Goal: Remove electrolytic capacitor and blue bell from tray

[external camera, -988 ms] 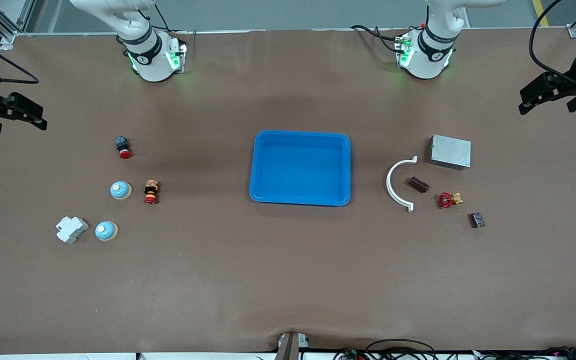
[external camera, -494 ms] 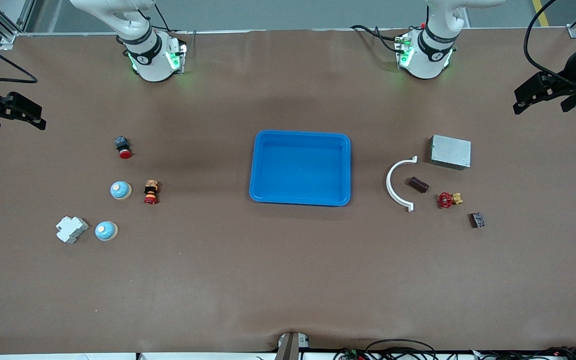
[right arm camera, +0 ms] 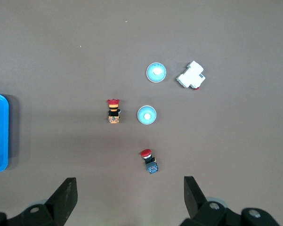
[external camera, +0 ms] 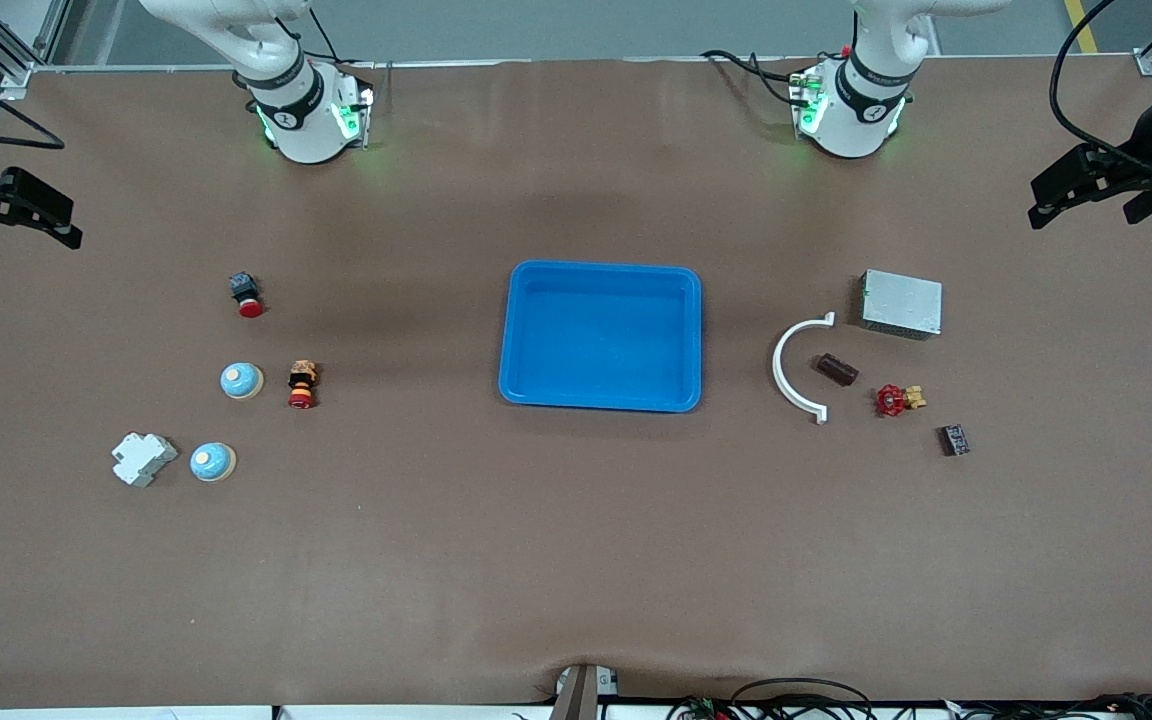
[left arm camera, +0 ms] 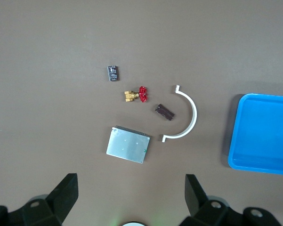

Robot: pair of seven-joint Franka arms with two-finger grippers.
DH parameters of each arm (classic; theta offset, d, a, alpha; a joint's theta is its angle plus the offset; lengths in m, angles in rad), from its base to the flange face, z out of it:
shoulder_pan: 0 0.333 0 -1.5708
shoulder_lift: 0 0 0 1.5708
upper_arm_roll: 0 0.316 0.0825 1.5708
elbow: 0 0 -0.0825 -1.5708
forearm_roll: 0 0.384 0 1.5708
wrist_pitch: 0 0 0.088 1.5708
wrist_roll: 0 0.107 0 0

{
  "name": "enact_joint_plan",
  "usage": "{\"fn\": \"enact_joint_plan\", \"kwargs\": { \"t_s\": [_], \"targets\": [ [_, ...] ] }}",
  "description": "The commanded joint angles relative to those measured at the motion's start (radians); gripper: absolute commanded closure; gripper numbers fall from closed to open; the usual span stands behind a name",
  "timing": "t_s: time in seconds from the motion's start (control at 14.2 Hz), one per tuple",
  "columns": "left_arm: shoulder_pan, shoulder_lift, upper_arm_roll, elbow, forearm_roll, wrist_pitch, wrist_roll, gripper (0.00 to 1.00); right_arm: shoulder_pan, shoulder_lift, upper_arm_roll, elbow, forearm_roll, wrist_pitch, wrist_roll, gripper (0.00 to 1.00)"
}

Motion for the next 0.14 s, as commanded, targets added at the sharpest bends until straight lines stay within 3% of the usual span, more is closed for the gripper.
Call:
{"fn": "enact_joint_plan", "kwargs": {
  "t_s": [0.0,0.07],
  "targets": [
    [0.009,0.006,-0.003,0.021,-0.014,-0.012,0.008,0.00,0.014,-0.013,-0.012,-0.001,0.001,-0.006,0.010,0.00],
    [0.009,0.006,-0.003,0.021,-0.014,-0.012,0.010,0.00,0.014,-0.011,-0.012,0.011,0.000,-0.008,0.010,0.00]
  ]
}}
